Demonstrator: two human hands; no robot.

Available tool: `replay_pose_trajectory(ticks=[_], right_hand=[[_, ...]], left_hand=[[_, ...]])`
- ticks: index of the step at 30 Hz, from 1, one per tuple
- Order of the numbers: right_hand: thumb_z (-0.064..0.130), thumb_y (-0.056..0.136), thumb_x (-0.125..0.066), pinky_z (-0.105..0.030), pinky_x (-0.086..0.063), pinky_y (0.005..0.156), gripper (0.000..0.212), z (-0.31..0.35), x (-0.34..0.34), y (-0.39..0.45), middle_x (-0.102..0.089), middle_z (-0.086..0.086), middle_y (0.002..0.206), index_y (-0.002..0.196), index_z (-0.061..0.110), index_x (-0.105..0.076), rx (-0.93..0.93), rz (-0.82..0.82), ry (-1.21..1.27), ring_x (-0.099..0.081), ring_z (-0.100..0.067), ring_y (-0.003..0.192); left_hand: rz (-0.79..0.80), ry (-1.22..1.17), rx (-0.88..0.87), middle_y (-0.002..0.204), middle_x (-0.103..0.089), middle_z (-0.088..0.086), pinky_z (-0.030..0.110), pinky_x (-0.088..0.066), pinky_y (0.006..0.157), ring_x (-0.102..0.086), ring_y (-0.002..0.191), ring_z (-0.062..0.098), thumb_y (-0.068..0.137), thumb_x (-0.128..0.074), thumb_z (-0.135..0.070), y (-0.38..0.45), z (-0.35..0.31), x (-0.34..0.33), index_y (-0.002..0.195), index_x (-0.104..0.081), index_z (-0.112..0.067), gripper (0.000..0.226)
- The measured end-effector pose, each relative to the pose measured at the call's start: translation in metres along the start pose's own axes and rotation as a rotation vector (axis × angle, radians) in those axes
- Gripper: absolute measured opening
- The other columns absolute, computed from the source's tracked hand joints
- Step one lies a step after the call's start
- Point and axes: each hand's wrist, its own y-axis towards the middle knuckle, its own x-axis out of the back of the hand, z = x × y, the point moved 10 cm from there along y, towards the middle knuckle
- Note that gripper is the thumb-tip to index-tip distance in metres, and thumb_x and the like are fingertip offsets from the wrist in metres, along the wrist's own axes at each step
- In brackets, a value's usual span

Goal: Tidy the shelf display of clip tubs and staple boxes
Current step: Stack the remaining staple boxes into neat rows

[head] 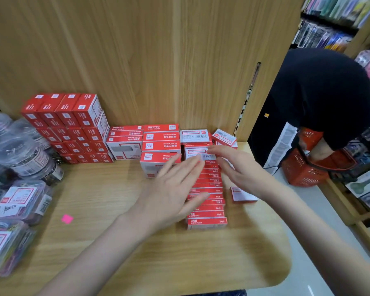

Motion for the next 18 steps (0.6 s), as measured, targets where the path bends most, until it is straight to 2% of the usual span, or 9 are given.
replay_pose_trajectory(ticks=[2, 4, 7, 9, 12, 15, 18], right_hand=[[0.019, 0.091, -0.036, -0.029, -0.034, 0.102, 0.039, -0.001, -0.012, 0.008, -0.056, -0.017, 0.124, 0.114, 0.0, -0.061, 0.052, 0.042, -0.082, -0.052, -0.03, 0.116], [0.018, 0.087, -0.033, -0.035, -0.036, 0.101, 0.043, -0.006, -0.02, 0.011, -0.058, -0.02, 0.119, 0.11, -0.002, -0.063, 0.076, 0.065, -0.133, -0.054, -0.036, 0.11], [0.017, 0.082, -0.028, -0.029, -0.032, 0.1, 0.049, -0.01, -0.018, 0.015, -0.059, -0.017, 0.121, 0.114, -0.001, -0.06, 0.133, 0.083, -0.205, -0.054, -0.035, 0.111], [0.007, 0.08, -0.036, -0.033, -0.031, 0.098, 0.043, -0.009, -0.015, 0.018, -0.06, -0.016, 0.121, 0.113, -0.001, -0.062, 0.16, 0.108, -0.232, -0.055, -0.036, 0.111], [-0.001, 0.073, -0.048, -0.036, -0.039, 0.097, 0.04, -0.006, -0.01, 0.02, -0.062, -0.015, 0.118, 0.11, 0.001, -0.064, 0.237, 0.142, -0.236, -0.057, -0.036, 0.107], [-0.001, 0.075, -0.056, -0.028, -0.037, 0.096, 0.036, -0.006, -0.011, 0.017, -0.061, -0.011, 0.118, 0.109, 0.003, -0.062, 0.315, 0.166, -0.238, -0.056, -0.032, 0.107], [0.002, 0.071, -0.062, -0.026, -0.035, 0.09, 0.036, -0.007, -0.016, 0.02, -0.058, -0.011, 0.115, 0.106, 0.006, -0.059, 0.353, 0.165, -0.272, -0.051, -0.025, 0.104]], left_hand=[[0.087, 0.104, -0.001, 0.135, -0.046, 0.022, 0.041, -0.017, 0.109, -0.045, 0.126, 0.028, 0.094, -0.017, -0.058, 0.007, -0.004, -0.014, 0.128, -0.049, 0.005, 0.078], [0.145, 0.18, 0.006, 0.133, -0.046, 0.026, 0.04, -0.014, 0.109, -0.044, 0.126, 0.032, 0.091, -0.012, -0.064, 0.009, -0.005, -0.024, 0.127, -0.049, 0.007, 0.088], [0.206, 0.232, -0.006, 0.133, -0.046, 0.026, 0.042, -0.012, 0.11, -0.042, 0.127, 0.032, 0.088, -0.014, -0.068, 0.006, -0.004, -0.035, 0.128, -0.048, 0.007, 0.092], [0.209, 0.241, -0.03, 0.135, -0.044, 0.025, 0.042, -0.014, 0.109, -0.04, 0.129, 0.032, 0.087, -0.017, -0.069, 0.004, -0.005, -0.037, 0.13, -0.046, 0.006, 0.091], [0.201, 0.26, -0.068, 0.136, -0.044, 0.024, 0.042, -0.017, 0.108, -0.04, 0.129, 0.031, 0.086, -0.023, -0.07, 0.0, -0.007, -0.034, 0.13, -0.047, 0.005, 0.09], [0.198, 0.252, -0.086, 0.137, -0.044, 0.021, 0.04, -0.018, 0.108, -0.039, 0.13, 0.029, 0.084, -0.027, -0.071, -0.004, -0.007, -0.033, 0.13, -0.047, 0.004, 0.09], [0.2, 0.235, -0.085, 0.138, -0.042, 0.021, 0.038, -0.016, 0.11, -0.037, 0.132, 0.029, 0.084, -0.027, -0.07, -0.008, -0.009, -0.034, 0.132, -0.045, 0.004, 0.09]])
